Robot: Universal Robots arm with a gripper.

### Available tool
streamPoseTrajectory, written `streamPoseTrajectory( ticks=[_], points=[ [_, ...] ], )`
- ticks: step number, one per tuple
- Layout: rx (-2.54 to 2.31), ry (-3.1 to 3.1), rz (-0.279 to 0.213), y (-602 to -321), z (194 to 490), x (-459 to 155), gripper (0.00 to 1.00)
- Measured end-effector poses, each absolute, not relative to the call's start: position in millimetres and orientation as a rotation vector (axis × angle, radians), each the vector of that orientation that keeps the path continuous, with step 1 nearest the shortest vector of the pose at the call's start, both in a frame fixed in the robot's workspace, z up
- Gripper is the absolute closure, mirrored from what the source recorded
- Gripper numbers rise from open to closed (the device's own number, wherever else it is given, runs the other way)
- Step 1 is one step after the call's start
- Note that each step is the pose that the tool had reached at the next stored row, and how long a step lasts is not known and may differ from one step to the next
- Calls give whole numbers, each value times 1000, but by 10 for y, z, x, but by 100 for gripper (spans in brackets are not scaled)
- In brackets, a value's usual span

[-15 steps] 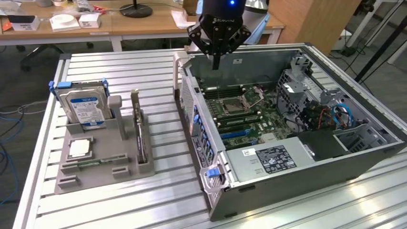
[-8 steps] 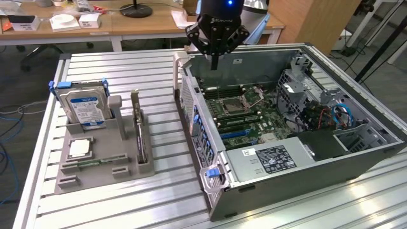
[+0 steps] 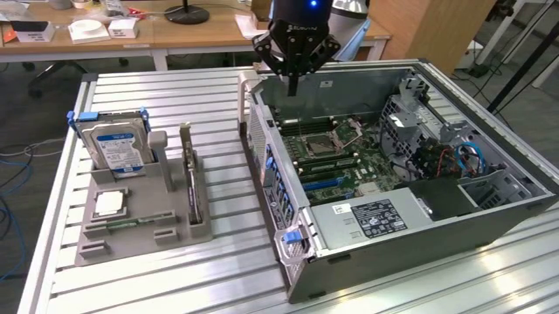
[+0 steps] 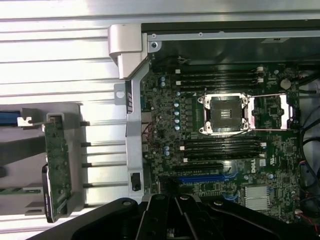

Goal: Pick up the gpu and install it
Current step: 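Reach for the gpu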

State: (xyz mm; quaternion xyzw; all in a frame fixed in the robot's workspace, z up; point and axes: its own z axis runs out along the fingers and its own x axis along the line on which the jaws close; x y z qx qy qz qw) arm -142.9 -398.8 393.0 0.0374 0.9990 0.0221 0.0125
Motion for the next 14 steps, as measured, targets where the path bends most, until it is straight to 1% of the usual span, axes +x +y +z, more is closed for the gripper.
streamPoseTrajectory(
  ticks=[14],
  points=[
    [117,3114,69,-3989,3930,-1487,89]
  ],
)
